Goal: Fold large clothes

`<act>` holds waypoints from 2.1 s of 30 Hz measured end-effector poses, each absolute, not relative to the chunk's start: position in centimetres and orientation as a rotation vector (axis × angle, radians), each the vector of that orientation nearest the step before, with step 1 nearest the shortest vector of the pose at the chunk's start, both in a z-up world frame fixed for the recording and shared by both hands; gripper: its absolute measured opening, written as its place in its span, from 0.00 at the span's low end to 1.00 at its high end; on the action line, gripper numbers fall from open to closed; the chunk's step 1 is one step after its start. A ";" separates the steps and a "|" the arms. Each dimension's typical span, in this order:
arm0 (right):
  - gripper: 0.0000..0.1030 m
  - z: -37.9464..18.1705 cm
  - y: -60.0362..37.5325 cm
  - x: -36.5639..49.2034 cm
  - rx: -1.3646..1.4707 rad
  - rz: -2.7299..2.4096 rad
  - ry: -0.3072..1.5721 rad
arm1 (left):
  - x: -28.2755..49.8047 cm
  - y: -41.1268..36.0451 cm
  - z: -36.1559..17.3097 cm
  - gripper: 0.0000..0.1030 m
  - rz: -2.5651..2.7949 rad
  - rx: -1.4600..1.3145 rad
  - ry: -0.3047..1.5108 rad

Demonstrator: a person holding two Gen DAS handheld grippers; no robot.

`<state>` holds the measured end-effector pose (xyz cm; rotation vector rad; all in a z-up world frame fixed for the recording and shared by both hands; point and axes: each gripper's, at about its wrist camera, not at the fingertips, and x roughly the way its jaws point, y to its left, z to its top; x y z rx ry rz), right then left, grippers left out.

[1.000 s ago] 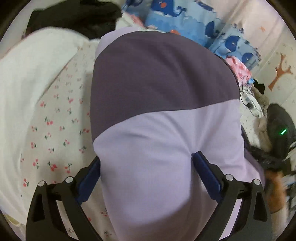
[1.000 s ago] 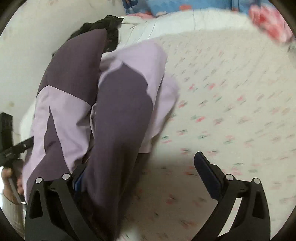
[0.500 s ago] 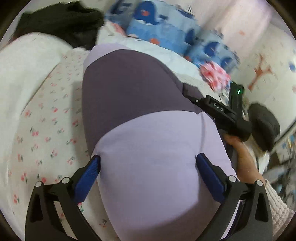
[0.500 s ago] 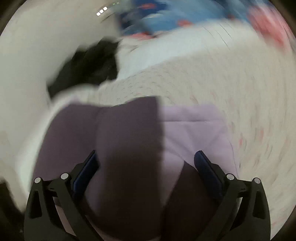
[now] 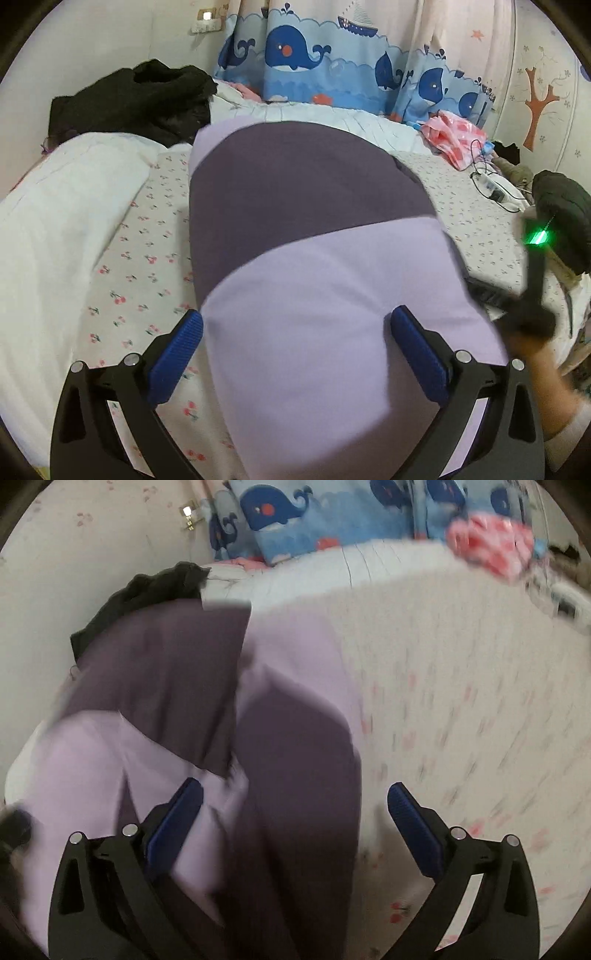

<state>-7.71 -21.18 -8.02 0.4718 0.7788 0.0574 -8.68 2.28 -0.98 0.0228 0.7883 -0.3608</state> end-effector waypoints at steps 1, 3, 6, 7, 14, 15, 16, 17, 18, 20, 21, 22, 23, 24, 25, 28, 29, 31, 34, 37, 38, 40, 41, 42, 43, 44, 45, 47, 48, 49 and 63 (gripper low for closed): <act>0.93 -8.6 -21.8 -7.5 0.511 0.048 0.819 | -8.9 2.2 -1.0 0.95 -0.347 0.026 0.782; 0.93 -7.8 -21.2 -8.0 0.492 0.037 0.842 | -9.6 1.8 -0.6 0.95 -0.298 0.076 0.750; 0.93 -5.9 -20.3 -9.6 0.479 0.023 0.830 | -10.8 1.4 -0.1 0.95 -0.261 0.141 0.709; 0.93 -4.6 -20.4 -10.7 0.442 -0.013 0.785 | -11.0 1.3 0.0 0.95 -0.260 0.151 0.703; 0.93 0.5 -13.5 -13.9 0.098 -0.024 0.745 | -13.0 1.4 1.2 0.95 -0.249 0.196 0.649; 0.93 -0.7 -12.5 -13.4 0.057 -0.013 0.808 | -13.2 1.6 1.4 0.95 -0.246 0.185 0.642; 0.93 -1.1 -12.5 -13.2 0.057 -0.021 0.824 | -13.2 1.6 1.6 0.95 -0.244 0.178 0.639; 0.93 -1.2 -12.8 -13.2 0.067 -0.016 0.838 | -13.4 1.8 1.9 0.95 -0.243 0.161 0.633; 0.93 -0.8 -13.2 -13.2 0.084 -0.006 0.857 | -13.4 1.8 2.2 0.95 -0.238 0.152 0.625; 0.93 0.2 -13.8 -13.2 0.111 0.025 0.881 | -13.4 1.8 2.8 0.95 -0.223 0.152 0.606; 0.93 1.1 -13.9 -13.4 0.114 0.045 0.870 | -13.3 1.7 3.2 0.95 -0.218 0.159 0.600; 0.93 2.1 -14.2 -14.1 0.120 0.066 0.835 | -13.0 1.5 3.5 0.95 -0.216 0.164 0.598; 0.93 3.7 -14.3 -14.4 0.130 0.089 0.771 | -12.5 1.4 4.2 0.95 -0.208 0.166 0.592; 0.93 4.7 -14.7 -15.0 0.135 0.098 0.733 | -12.0 1.2 4.7 0.95 -0.208 0.165 0.589; 0.93 5.9 -14.8 -14.9 0.144 0.113 0.694 | -11.5 0.9 5.1 0.95 -0.208 0.166 0.587; 0.93 8.3 -14.7 -12.5 0.132 0.140 0.656 | -9.2 0.0 6.3 0.95 -0.188 0.180 0.565; 0.93 8.7 -14.4 -11.1 0.114 0.143 0.660 | -8.5 -0.3 6.5 0.95 -0.181 0.182 0.557; 0.93 10.4 -13.3 -7.7 0.056 0.134 0.637 | -7.3 -0.3 6.5 0.95 -0.158 0.173 0.547; 0.93 11.1 -12.1 -3.1 0.007 0.109 0.628 | -6.4 0.4 5.4 0.95 -0.142 0.113 0.561; 0.93 5.1 -11.8 3.0 -0.036 0.082 0.847 | -4.9 0.2 3.6 0.95 -0.161 0.088 0.675; 0.93 0.9 -11.8 4.3 0.005 0.138 0.979 | -4.8 0.1 3.1 0.95 -0.183 0.078 0.693; 0.93 -1.3 -13.2 4.3 0.116 0.171 1.011 | -4.5 0.1 2.1 0.95 -0.215 0.053 0.740; 0.93 -1.2 -13.3 4.1 0.106 0.167 1.019 | -4.3 0.2 1.6 0.95 -0.219 0.039 0.761; 0.93 -0.6 -13.3 3.7 0.082 0.160 1.029 | -4.2 0.3 1.1 0.95 -0.223 0.028 0.780; 0.93 0.2 -13.4 3.3 0.069 0.154 1.030 | -4.2 0.3 0.9 0.95 -0.223 0.028 0.784; 0.93 1.3 -13.7 2.7 0.065 0.145 1.015 | -4.5 0.4 0.9 0.95 -0.218 0.033 0.773; 0.93 3.2 -14.0 1.2 0.073 0.138 0.957 | -4.8 0.4 1.1 0.95 -0.204 0.042 0.757; 0.93 5.7 -14.2 -2.1 0.100 0.152 0.855 | -5.7 0.5 1.6 0.95 -0.172 0.068 0.711; 0.93 6.5 -13.9 -4.3 0.116 0.180 0.818 | -5.7 0.5 1.9 0.95 -0.164 0.076 0.698; 0.93 6.7 -13.6 -5.6 0.114 0.195 0.805 | -5.7 0.6 2.0 0.95 -0.161 0.079 0.694; 0.93 5.1 -13.9 -9.1 0.189 0.339 0.852 | -7.3 0.3 2.8 0.95 -0.154 0.104 0.649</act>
